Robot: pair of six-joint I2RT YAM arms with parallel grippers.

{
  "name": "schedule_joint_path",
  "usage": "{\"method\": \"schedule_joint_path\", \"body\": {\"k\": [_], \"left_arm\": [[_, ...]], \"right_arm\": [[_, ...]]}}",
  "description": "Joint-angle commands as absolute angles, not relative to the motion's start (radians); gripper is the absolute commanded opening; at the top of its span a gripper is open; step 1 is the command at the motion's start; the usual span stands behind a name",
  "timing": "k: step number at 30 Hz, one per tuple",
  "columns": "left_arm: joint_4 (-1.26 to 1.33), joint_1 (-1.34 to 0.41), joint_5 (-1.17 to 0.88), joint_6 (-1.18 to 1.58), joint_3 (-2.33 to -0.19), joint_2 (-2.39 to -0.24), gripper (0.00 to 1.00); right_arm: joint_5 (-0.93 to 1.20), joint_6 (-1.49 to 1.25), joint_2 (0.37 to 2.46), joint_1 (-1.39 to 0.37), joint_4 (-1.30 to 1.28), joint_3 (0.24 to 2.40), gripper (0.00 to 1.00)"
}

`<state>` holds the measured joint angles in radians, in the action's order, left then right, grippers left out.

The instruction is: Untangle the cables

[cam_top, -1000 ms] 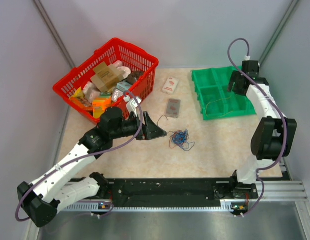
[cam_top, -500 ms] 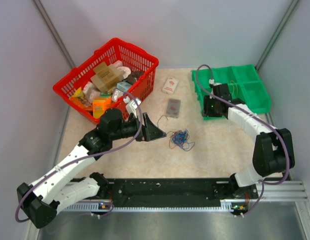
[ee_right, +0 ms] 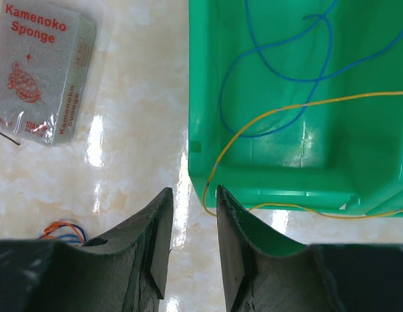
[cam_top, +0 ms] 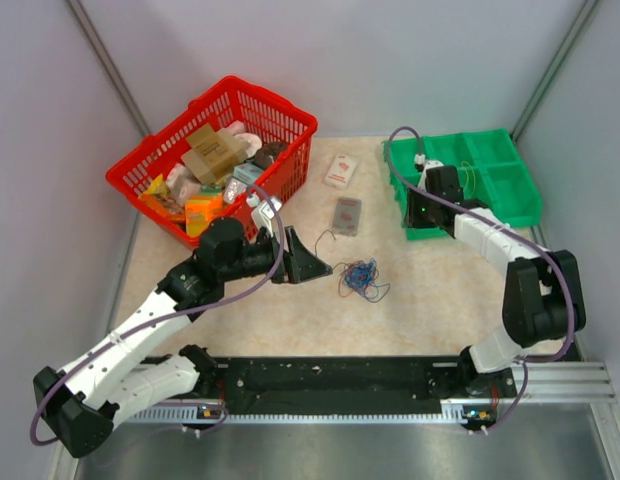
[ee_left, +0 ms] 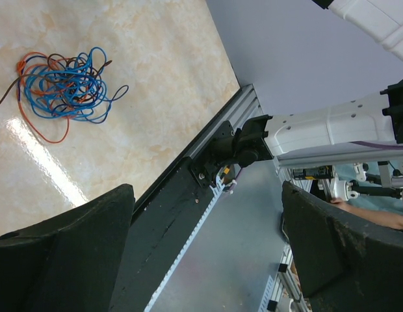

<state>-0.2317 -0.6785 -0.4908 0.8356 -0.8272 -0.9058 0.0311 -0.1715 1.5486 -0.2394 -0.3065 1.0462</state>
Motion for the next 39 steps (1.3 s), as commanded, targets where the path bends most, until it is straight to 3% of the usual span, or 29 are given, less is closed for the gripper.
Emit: {"method": "schedule_joint_path", "body": {"k": [1,4,8,14,19,27,39], "left_arm": [[-0.209,-0.683,-0.499,0.816,-0.839,-0.89,0.98],[-0.213,-0.684,-0.495,0.813,-0.841,-0.887,0.98],[-0.206,-0.683,-0.497,0.819,-0.833,-0.887,0.98],[-0.206,-0.684,-0.5,0.819,-0.838,-0.887,0.98],[-0.204,-0.684,-0.5,0.819,-0.841,-0.893,0.98],[-0.198,-0.686,-0.503,0.821,-0.834,-0.882,0.98],[-0.242,-0.686,-0.486,0.798,-0.839,-0.856,0.98]], "right_arm": [[0.055,-0.133,1.571,-0.236,-0.247,1.066,0.3],[0.069,-0.126,1.58,-0.236,-0.247,1.058,0.13],[0.063,-0.13,1.574,-0.236,-0.255,1.058,0.0],[0.029,-0.195,1.497,-0.215,-0.31,1.088,0.0],[0.475,-0.46,1.491,-0.005,-0.258,1.108,0.0],[0.652,-0.689,1.617,0.196,-0.213,1.19,0.0],[0.419,-0.516,1.781,0.276,-0.244,1.419,0.0]]}}
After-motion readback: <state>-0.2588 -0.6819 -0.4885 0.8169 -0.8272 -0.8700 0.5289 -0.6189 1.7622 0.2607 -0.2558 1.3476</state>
